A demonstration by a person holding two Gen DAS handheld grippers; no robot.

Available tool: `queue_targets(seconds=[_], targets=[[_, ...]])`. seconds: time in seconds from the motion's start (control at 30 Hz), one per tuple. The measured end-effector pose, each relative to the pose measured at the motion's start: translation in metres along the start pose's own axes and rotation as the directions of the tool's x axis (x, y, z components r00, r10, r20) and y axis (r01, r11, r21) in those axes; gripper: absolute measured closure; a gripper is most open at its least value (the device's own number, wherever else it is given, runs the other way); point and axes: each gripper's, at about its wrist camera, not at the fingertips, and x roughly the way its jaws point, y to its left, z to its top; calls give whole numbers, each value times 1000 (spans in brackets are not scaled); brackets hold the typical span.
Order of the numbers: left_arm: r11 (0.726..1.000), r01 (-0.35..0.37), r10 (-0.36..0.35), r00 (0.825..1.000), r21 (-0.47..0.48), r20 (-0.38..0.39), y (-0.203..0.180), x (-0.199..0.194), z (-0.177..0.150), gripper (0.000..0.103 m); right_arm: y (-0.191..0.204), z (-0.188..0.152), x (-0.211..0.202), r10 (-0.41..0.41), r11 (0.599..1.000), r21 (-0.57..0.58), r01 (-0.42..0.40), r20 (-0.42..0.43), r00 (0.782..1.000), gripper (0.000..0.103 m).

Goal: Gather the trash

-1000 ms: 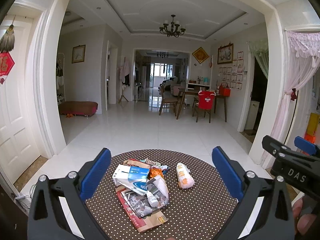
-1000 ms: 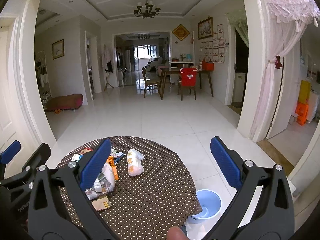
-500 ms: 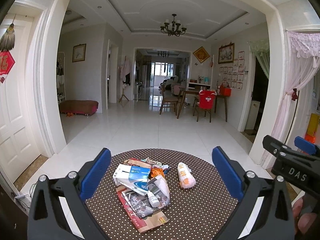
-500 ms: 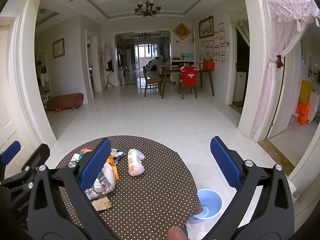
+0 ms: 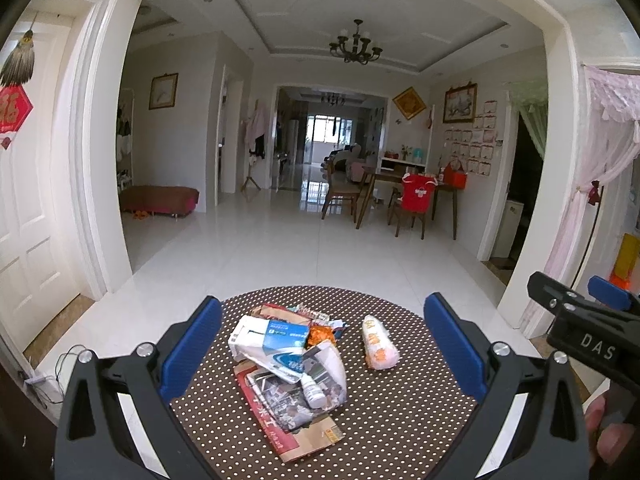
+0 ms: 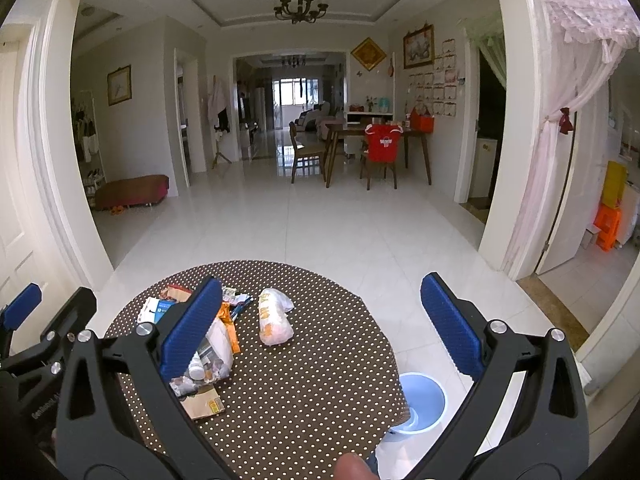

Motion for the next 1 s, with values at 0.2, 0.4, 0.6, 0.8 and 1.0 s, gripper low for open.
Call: queue_targets(seconds=[0.2,0.4,0.6,0.8,1.0], targets=[[999,-47,45,997,-23,-59,29,20,-21,4,13,-17,33,54,998,-24,-56,-91,994,6],[991,-120,110,982,-58,-153,71,43,-52,4,45,-52,83,143,985,-55,-161,-247,958,6],[983,-173,154,960,-66,-234,98,63,-74,4,75,-93,134,191,968,-75,-239,-396,898,6],[978,-201,176,943,-62,-282,112,82,-92,4,110,-108,166,263,934,-103,-343,-452,852,6],[973,-223,194,929,-60,-315,123,99,-97,4,140,-125,189,315,896,-124,-426,-498,808,22]])
